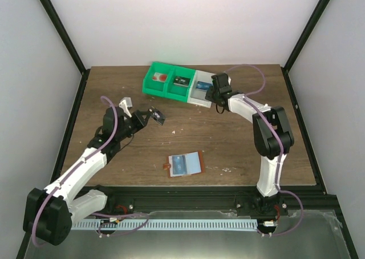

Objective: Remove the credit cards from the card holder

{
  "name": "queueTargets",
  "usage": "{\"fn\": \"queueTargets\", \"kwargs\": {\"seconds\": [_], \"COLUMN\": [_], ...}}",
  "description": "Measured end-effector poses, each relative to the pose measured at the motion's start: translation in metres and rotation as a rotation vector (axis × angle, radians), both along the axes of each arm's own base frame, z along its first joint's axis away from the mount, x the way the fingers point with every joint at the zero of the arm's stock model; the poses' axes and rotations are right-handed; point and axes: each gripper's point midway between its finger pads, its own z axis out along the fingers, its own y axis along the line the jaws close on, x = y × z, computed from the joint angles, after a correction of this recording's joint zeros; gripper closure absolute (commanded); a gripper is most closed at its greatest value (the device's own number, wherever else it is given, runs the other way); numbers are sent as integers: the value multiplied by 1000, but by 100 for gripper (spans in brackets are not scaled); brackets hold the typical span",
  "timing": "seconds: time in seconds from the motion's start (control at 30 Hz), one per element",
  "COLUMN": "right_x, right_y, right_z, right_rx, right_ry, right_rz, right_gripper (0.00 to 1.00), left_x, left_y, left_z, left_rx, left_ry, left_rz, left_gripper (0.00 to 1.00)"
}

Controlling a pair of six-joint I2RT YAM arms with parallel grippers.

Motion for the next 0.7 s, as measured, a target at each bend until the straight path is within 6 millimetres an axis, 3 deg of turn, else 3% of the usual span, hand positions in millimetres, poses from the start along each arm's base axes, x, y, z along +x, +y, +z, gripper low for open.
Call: {"fn": "queueTargets", "kwargs": {"seconds": [0.23,0.47,0.7], "right_x": [30,32,28], "right_y": [6,-1,-7], "right_z": [-16,-32,-33], "right_rx": [-19,-85,-140], "right_ry": [19,63,68], "right_rz": [-11,-24,-24], "right_gripper": [66,88,92], "left_x": [-4,-8,-10], "left_y": [1,5,8], "left_z": [1,9,12], "left_rx": [-8,0,7], "left_ry": [-3,-28,-40], "left_rz": [0,7,15], "left_gripper": [100,100,100]}}
